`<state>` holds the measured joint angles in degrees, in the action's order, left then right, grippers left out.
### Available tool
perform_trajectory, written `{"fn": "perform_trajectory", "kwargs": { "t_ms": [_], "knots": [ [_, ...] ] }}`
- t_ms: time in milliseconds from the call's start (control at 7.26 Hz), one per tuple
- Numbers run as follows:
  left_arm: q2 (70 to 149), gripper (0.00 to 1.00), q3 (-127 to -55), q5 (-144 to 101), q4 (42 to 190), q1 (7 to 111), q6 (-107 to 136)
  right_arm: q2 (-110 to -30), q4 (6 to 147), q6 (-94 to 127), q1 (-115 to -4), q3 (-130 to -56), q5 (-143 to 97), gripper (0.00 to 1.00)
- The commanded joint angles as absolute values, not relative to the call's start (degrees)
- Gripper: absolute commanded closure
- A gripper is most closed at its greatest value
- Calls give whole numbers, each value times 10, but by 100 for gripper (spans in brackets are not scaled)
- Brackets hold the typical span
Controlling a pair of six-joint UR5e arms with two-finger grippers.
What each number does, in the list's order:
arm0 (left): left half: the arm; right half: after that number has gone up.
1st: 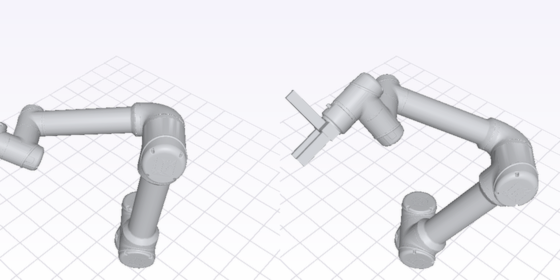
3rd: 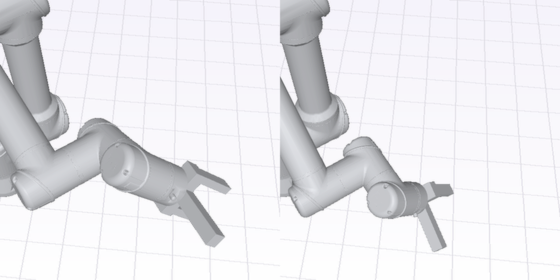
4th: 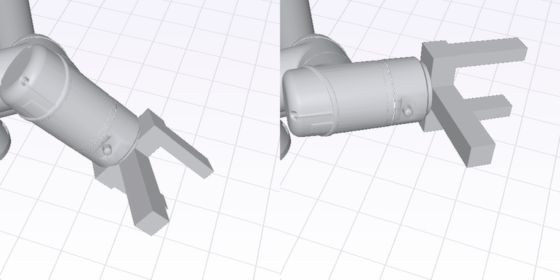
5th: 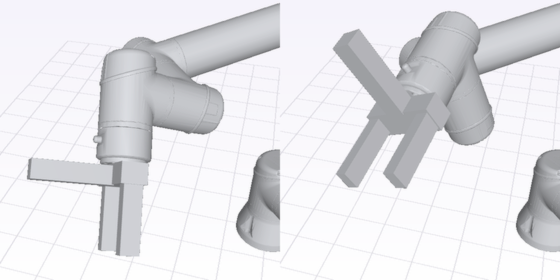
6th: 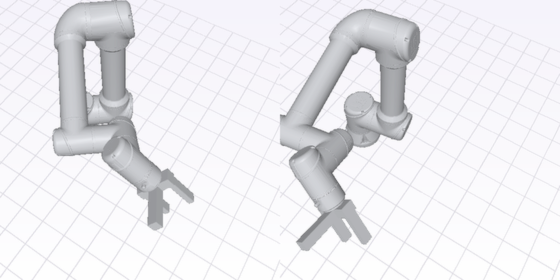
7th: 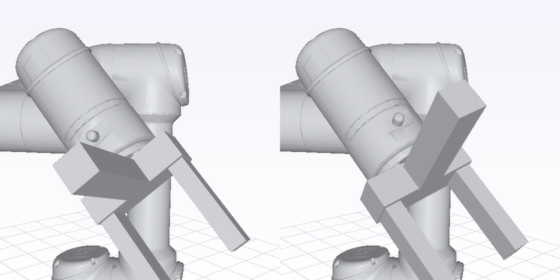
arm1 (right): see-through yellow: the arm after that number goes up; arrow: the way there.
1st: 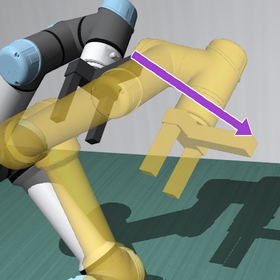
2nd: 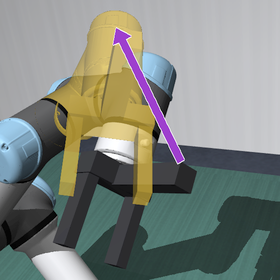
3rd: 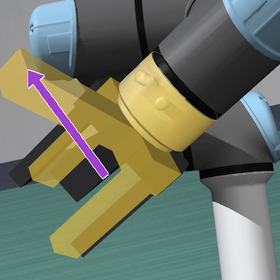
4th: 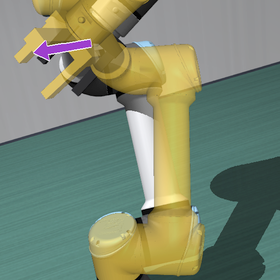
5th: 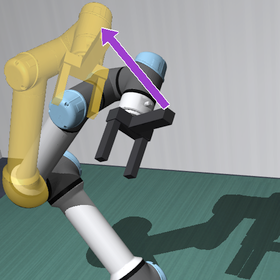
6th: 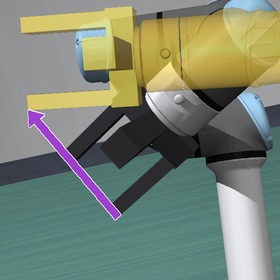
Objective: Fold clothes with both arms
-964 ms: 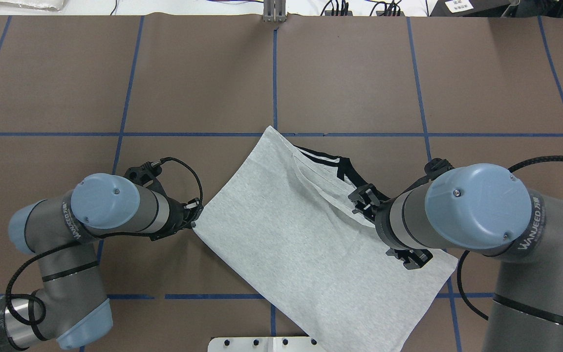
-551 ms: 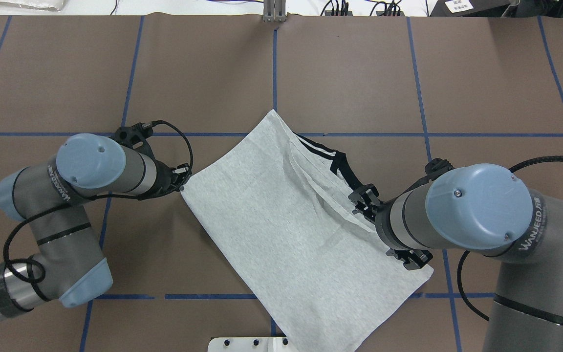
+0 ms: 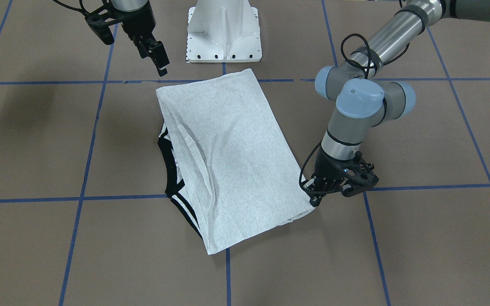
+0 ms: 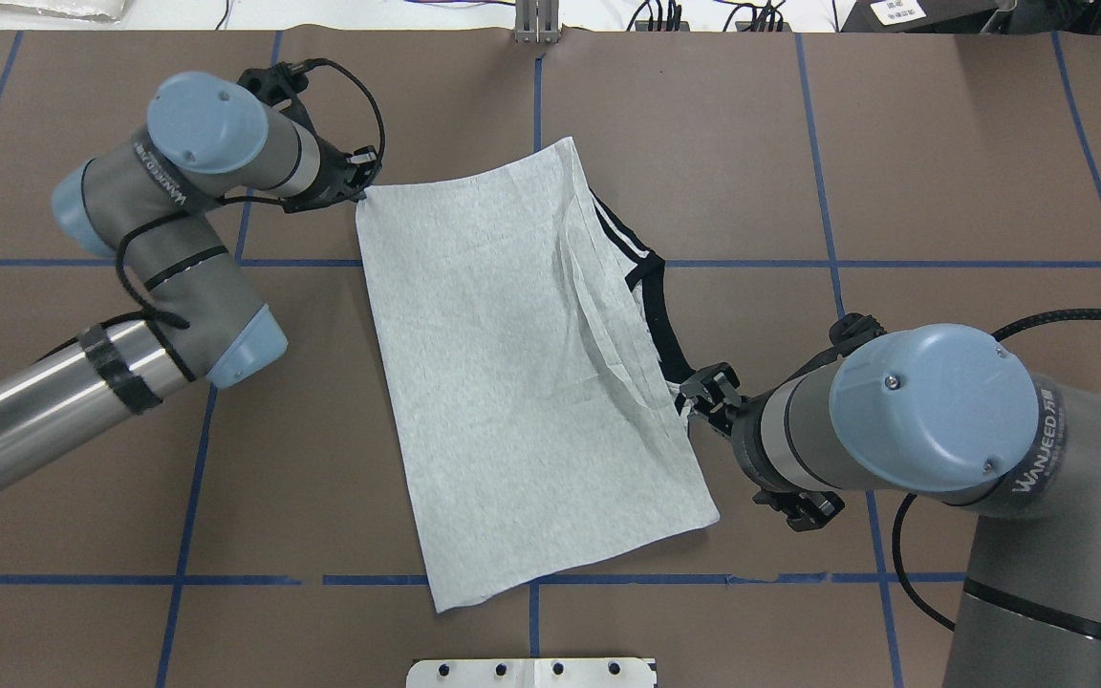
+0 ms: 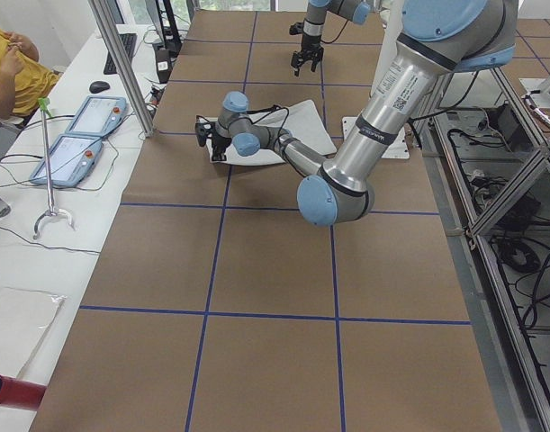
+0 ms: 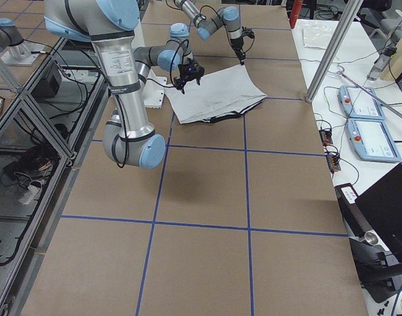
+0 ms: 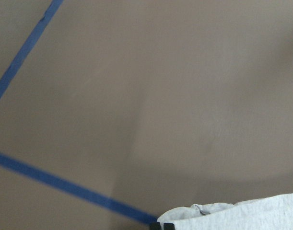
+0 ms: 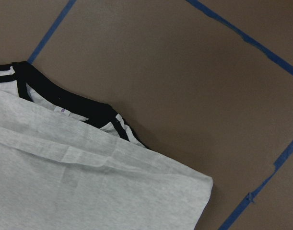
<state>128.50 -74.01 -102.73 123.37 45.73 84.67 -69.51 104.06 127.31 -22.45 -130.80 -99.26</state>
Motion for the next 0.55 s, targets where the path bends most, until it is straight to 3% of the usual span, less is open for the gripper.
{"fn": "perform_trajectory", "kwargs": {
  "t_ms": [0,138,276,413],
  "knots": [
    [1382,100,-568,-1027,1330,483,836,-683,1041,1273,-222,-1296,-991,0],
    [1383,90,-564,-1028,1337,483,836,-673,1040,1272,-221,-1293,-991,0],
    [1383,45,-567,-1031,1355,484,836,-669,1036,1265,-220,-1274,-989,0],
    [1357,39,-621,-1049,1365,488,834,-641,1036,1252,-220,-1239,-960,0]
  ]
}}
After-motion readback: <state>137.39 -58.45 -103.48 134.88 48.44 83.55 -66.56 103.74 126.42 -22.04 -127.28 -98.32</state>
